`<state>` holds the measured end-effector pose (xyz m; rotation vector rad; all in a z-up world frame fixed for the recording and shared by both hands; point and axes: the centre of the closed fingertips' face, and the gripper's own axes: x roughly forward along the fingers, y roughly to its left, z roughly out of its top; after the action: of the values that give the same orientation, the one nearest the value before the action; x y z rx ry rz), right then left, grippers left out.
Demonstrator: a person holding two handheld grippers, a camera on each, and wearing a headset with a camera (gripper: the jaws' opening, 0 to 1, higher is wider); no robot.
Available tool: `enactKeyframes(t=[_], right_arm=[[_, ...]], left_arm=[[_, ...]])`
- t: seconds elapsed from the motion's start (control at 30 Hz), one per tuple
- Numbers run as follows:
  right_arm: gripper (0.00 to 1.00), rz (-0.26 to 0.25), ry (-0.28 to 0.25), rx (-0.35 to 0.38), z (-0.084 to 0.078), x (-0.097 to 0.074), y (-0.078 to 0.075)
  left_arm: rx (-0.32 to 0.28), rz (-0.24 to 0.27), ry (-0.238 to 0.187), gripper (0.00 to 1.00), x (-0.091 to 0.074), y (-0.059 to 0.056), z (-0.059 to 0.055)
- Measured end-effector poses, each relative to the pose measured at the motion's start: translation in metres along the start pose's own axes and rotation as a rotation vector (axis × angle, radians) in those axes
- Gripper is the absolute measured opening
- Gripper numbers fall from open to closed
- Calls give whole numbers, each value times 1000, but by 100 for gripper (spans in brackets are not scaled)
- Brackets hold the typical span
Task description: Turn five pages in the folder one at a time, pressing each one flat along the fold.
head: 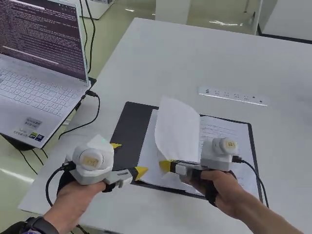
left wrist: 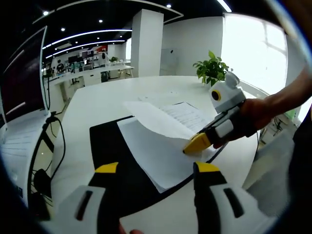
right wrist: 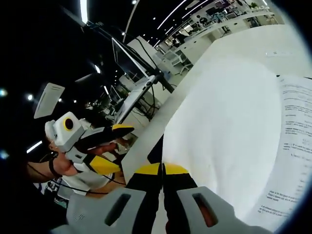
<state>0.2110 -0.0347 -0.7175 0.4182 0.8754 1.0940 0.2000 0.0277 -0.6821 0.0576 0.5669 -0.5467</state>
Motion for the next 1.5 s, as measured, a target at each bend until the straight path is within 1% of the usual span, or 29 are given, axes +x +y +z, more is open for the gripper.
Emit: enactKeyframes(t=[0.1, 0.2, 0.3, 0.4, 0.53, 0.7, 0.87, 0.9, 1.0, 1.1, 1.2, 1.27, 1.43, 1.5], right_arm=[[0, 6, 14, 7, -2, 9, -1], [0, 3, 33, 24, -7, 20, -8], [0, -4, 45, 45, -13, 27, -14], [0, -2, 54, 81, -17, 33, -16], [0, -17, 69, 89, -19, 42, -23], [0, -40, 73, 114, -19, 50, -30], [0, -63, 102, 119, -27, 54, -34], [0, -66, 105, 122, -30, 57, -37], [3, -74, 114, 124, -33, 59, -40], [3, -82, 114, 127, -35, 60, -43], [5, -82, 110, 137, -34, 60, -43], [8, -69, 108, 145, -34, 61, -41], [21, -30, 111, 91, -33, 61, -27], [25, -18, 109, 83, -33, 62, -25]], left_arm=[[-8, 10, 3, 59, -3, 3, -4], [-11, 15, 10, 59, -6, 5, -6], [-11, 22, 15, 60, -9, 8, -7], [-22, 34, 7, 60, -12, 11, -6], [-35, 45, 10, 60, -13, 13, -10], [-46, 50, 18, 60, -14, 11, -16], [-57, 55, 19, 59, -15, 11, -18], [-60, 57, 20, 59, -15, 11, -19], [-67, 60, 23, 59, -15, 12, -21], [-69, 60, 28, 59, -14, 11, -24], [-70, 59, 32, 59, -13, 9, -25], [-69, 57, 36, 59, -12, 8, -27], [-77, 50, 42, 59, -9, 5, -30], [-82, 46, 50, 59, -7, 3, -33]])
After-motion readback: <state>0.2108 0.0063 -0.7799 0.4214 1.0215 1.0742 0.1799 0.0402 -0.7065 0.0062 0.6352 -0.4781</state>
